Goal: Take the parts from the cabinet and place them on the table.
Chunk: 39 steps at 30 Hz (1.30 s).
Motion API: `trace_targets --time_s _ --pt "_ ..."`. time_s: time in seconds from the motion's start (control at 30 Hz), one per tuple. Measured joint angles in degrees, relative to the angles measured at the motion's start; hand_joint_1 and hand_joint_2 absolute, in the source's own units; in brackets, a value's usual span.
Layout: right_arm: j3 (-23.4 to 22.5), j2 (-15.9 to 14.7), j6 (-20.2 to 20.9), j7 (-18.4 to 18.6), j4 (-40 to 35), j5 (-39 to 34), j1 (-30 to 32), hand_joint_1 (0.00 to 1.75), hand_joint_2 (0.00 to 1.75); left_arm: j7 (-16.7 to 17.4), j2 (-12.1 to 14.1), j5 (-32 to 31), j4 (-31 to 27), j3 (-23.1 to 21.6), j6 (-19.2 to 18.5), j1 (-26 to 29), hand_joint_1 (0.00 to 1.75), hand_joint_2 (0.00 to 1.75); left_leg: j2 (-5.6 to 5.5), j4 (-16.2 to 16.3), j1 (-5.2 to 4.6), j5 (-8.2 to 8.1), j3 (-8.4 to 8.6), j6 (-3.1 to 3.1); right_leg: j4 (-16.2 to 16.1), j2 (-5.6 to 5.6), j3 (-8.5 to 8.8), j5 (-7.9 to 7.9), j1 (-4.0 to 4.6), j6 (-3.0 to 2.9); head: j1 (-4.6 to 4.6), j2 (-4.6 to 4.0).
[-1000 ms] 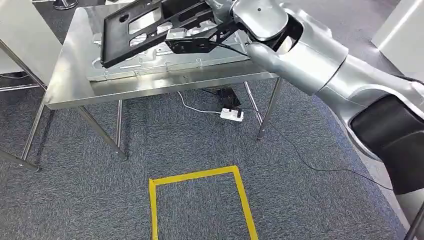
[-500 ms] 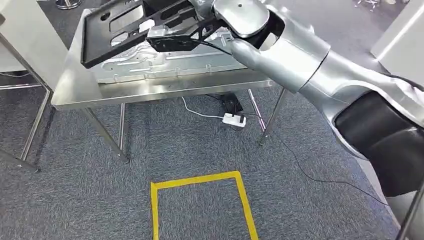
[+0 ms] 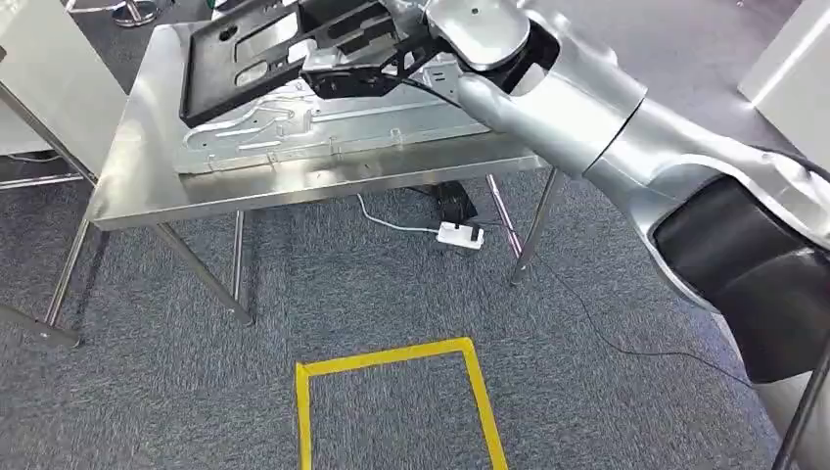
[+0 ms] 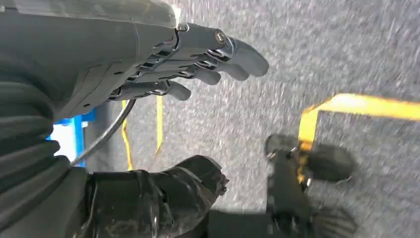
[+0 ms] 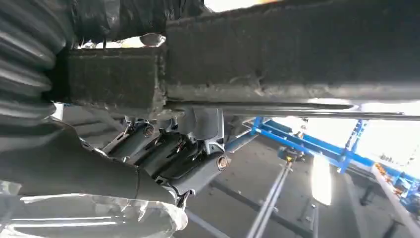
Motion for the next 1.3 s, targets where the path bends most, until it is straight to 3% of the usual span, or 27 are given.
trace_targets --time_s 0.03,0.07,0.1,0.13,0.17,0.2,0.23,0.27,0.33,0.43,0.5,0.53,0.57,0.6,0.63,0.7,0.73,0.87,0.93,1.03,1.07,1.1,1.17,1.2,1.23,1.3 --pt "0.0 0.0 0.0 0.0 0.0 0.0 0.3 1.75 1.75 -0.3 0.0 0.3 0.0 0.0 0.1 0.0 0.00 1.75 0.00 4.4 0.06 -1.38 -2.50 -0.17 0.0 0.05 0.10 -0.11 0.07 -0.09 0.00 0.00" --pt "0.0 0.0 0.0 -0.1 0.1 0.0 0.8 1.75 1.75 -0.4 0.0 0.7 0.0 0.0 0.2 0.1 0.00 1.75 0.00 6.8 0.07 -1.48 -4.08 -0.22 0.0 0.13 0.23 -0.26 0.10 -0.13 0.02 0.00" --pt "0.0 0.0 0.0 0.0 0.1 0.0 1.2 1.75 1.75 -0.5 0.0 0.7 0.0 0.0 0.3 0.2 0.00 1.75 0.00 7.0 0.07 -0.85 -4.53 -0.21 0.0 0.16 0.41 -0.34 0.14 -0.12 -0.02 0.00" --pt "0.0 0.0 0.0 0.0 0.2 0.0 1.6 1.75 1.75 -0.5 -0.1 0.8 0.0 0.0 0.4 0.3 0.00 1.75 0.00 4.1 0.06 1.88 -3.68 -0.04 0.0 0.20 0.83 -0.63 0.21 -0.09 0.02 0.00" --pt "0.0 0.0 0.0 0.0 0.2 0.0 1.7 1.75 1.75 -0.8 -0.2 0.7 0.0 0.0 0.5 0.3 0.00 1.75 0.00 -1.1 0.05 5.16 -1.52 0.30 0.0 0.25 1.24 -0.88 0.29 -0.03 -0.02 0.00" --pt "0.0 0.0 0.0 0.0 0.2 0.0 1.7 1.75 1.75 -1.0 -0.2 0.7 0.0 0.0 0.6 0.4 0.00 1.75 0.00 -5.1 0.00 7.26 0.22 0.60 0.0 0.25 1.52 -1.04 0.33 0.06 0.00 0.00" --pt "0.0 0.0 0.0 0.0 0.3 0.0 1.6 1.75 1.75 -1.2 -0.1 0.7 0.0 0.0 0.7 0.4 0.00 1.75 0.01 -9.8 -0.31 8.34 2.33 1.29 -0.1 0.24 1.74 -1.28 0.29 0.28 0.04 0.00" --pt "0.0 0.0 0.0 0.0 0.3 0.0 1.5 1.75 1.75 -1.4 0.0 0.7 0.0 0.0 0.7 0.3 0.00 1.75 0.01 -11.0 -0.70 7.78 3.20 1.55 0.0 0.33 1.61 -1.39 0.54 0.65 0.04 0.00" --pt "0.0 0.0 0.0 0.0 0.4 0.0 1.9 1.75 1.75 -1.4 0.0 0.6 0.0 0.0 0.7 0.3 0.00 1.75 0.00 -10.9 -0.92 7.63 3.13 1.74 -0.3 0.30 1.72 -1.39 0.30 1.17 0.07 0.00" --pt "0.0 -0.2 0.0 0.0 0.4 0.0 1.9 1.75 1.75 -1.4 0.0 0.6 0.0 0.0 0.7 0.6 0.00 1.75 0.23 -12.2 -0.28 7.98 4.26 2.30 0.7 0.14 1.52 -2.15 0.33 2.07 0.17 0.00" --pt "0.0 -0.3 0.0 0.0 0.5 0.0 1.8 1.75 1.75 -1.3 0.0 0.6 0.0 0.0 0.6 0.5 0.00 1.75 0.27 -12.3 -0.30 7.62 4.77 2.87 9.2 0.06 -2.87 -6.21 0.30 2.37 0.30 0.00" --pt "0.0 -0.3 0.0 0.0 0.5 0.0 2.0 1.75 1.75 -1.3 0.0 0.6 0.0 0.0 0.6 0.5 0.00 1.75 0.30 -12.2 -0.30 7.45 4.89 3.03 12.3 0.06 -4.58 -7.36 0.26 2.44 0.24 0.00" --pt "0.0 -0.3 0.0 -0.1 0.5 0.0 2.4 1.75 1.75 -1.3 0.0 0.6 0.0 0.0 0.6 0.5 0.00 1.75 0.30 -12.2 -0.30 7.16 5.11 3.10 16.6 0.04 -7.25 -8.19 0.19 2.59 0.46 0.00" --pt "0.0 -0.3 0.0 0.0 0.5 0.0 2.6 1.75 1.75 -1.3 0.0 0.6 0.0 0.0 0.5 0.5 0.00 1.75 0.26 -12.1 -0.27 6.90 5.32 3.10 17.1 0.01 -8.02 -7.42 0.12 2.64 0.46 0.00" --pt "0.0 -0.3 0.0 0.0 0.6 0.0 2.7 1.75 1.75 -1.2 0.0 0.6 0.0 0.0 0.5 0.6 0.00 1.75 0.11 -11.8 -0.23 6.51 5.61 3.01 14.6 -0.03 -7.39 -5.02 0.02 2.67 0.52 0.00" --pt "0.0 -0.3 -0.1 0.0 0.6 0.0 2.5 1.75 1.75 -1.2 -0.2 0.6 0.0 0.0 0.4 0.7 0.00 1.75 -0.05 -11.1 -0.16 5.51 6.22 2.58 4.3 -0.13 -2.88 0.95 -0.09 2.52 0.52 0.00" --pt "0.0 -0.3 -0.1 0.0 0.6 0.0 2.5 1.75 1.75 -1.2 -0.2 0.6 0.0 0.0 0.4 0.7 0.00 1.75 -0.04 -10.7 -0.16 4.94 6.21 2.27 1.2 -0.17 -1.48 1.13 -0.04 2.29 0.48 0.00" --pt "0.0 -0.3 -0.1 0.0 0.7 0.0 2.7 1.75 1.75 -1.2 -0.2 0.6 0.0 0.0 0.4 0.6 0.00 1.75 -0.12 -10.4 -0.40 4.52 5.92 1.42 1.0 0.07 -1.19 0.45 0.47 1.23 0.26 0.00" --pt "0.0 -0.3 -0.1 0.1 0.7 0.0 2.5 1.75 1.75 -1.2 -0.2 0.6 0.0 0.0 0.4 0.8 0.00 1.75 -0.01 -9.4 -0.30 3.53 5.61 0.70 0.3 0.04 -0.49 0.40 -0.07 0.44 0.22 0.00" --pt "0.0 -0.3 -0.2 0.1 0.7 0.0 2.4 1.75 1.75 -1.2 -0.2 0.6 0.0 0.0 0.4 0.7 0.00 1.75 0.06 0.9 0.01 -1.09 0.18 -0.07 0.3 0.08 -0.03 -0.04 -0.08 -0.18 0.02 0.00" --pt "0.0 -0.2 -0.2 0.0 0.7 0.0 2.7 1.75 1.75 -1.2 -0.2 0.6 0.0 0.0 0.4 0.8 0.00 1.75 0.05 6.7 0.07 -2.64 -3.37 -0.25 0.3 0.13 0.30 -0.35 -0.03 -0.23 0.00 0.00" --pt "0.0 -0.2 -0.2 0.0 0.7 0.0 2.9 1.75 1.75 -1.2 -0.2 0.6 0.0 0.0 0.4 0.8 0.00 1.75 0.05 8.3 0.07 -2.19 -4.75 -0.28 0.3 0.16 0.58 -0.58 0.01 -0.22 0.02 0.00" --pt "0.0 -0.2 -0.2 0.0 0.7 0.0 2.9 1.75 1.75 -1.1 -0.3 0.6 0.0 0.0 0.4 0.8 0.00 1.75 0.05 5.2 0.07 1.20 -4.04 -0.14 0.3 0.17 1.23 -1.03 0.07 -0.12 0.02 0.00" --pt "0.0 -0.2 -0.2 0.0 0.7 0.0 2.8 1.75 1.75 -1.1 -0.3 0.6 0.0 0.0 0.5 0.8 0.00 1.75 0.05 -2.6 0.05 6.03 -0.70 0.30 0.3 0.18 2.04 -1.52 0.16 0.03 0.02 0.00" --pt "0.0 -0.2 -0.2 0.0 0.7 0.0 2.6 1.75 1.75 -1.2 -0.3 0.5 0.0 0.0 0.5 0.8 0.00 1.75 0.06 -7.9 -0.04 8.86 1.73 0.79 0.3 0.17 2.52 -1.85 0.19 0.17 0.00 0.00" --pt "0.0 -0.1 -0.6 0.0 0.7 0.0 2.3 1.75 1.75 -1.2 -0.2 0.5 0.0 0.0 0.5 0.6 0.00 1.75 0.04 -10.2 -0.79 7.85 3.16 1.53 0.0 0.20 2.57 -2.00 0.25 0.65 0.07 0.00"
